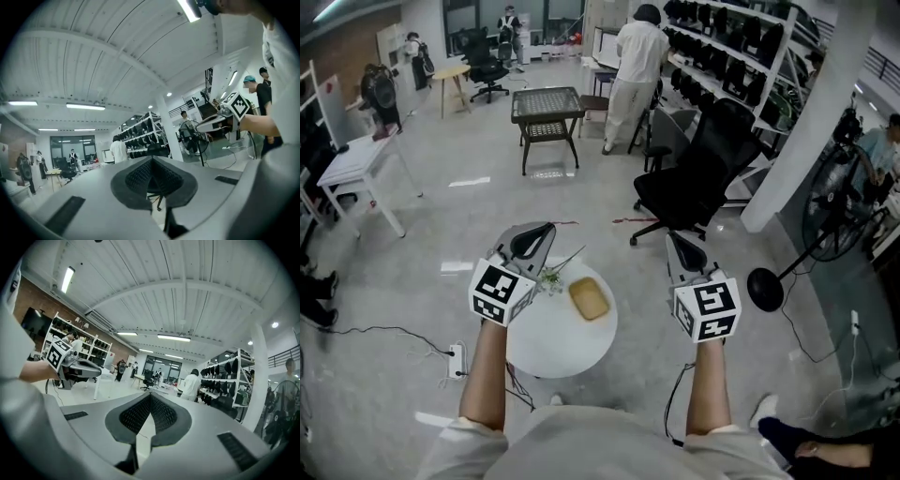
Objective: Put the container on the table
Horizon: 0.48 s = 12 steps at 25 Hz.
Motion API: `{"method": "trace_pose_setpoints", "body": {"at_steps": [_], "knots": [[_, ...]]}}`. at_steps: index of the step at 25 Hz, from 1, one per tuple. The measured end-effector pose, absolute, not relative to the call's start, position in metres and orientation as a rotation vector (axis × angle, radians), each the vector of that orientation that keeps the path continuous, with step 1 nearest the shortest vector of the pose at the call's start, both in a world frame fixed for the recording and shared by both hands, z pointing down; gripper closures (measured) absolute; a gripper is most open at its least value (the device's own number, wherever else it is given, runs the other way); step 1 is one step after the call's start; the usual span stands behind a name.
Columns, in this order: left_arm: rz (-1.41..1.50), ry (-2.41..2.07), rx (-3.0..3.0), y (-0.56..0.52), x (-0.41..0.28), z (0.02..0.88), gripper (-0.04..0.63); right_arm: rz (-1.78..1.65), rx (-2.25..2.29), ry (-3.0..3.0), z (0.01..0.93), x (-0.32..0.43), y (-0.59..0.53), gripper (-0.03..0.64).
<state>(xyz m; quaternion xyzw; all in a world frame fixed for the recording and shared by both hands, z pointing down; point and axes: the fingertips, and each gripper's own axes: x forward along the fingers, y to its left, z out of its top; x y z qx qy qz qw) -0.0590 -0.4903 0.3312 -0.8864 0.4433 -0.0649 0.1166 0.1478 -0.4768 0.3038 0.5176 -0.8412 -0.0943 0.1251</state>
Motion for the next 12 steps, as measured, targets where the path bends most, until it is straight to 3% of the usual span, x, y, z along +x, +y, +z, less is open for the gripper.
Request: {"method": "trace_pose_setpoints", "body": {"at_steps": [12], "knots": [[-0.106, 1.275, -2.537, -0.458, -0.063, 0.297, 0.575, -0.35, 1.466, -2.473, 0.282, 0.122, -0.458, 0.604]]}}
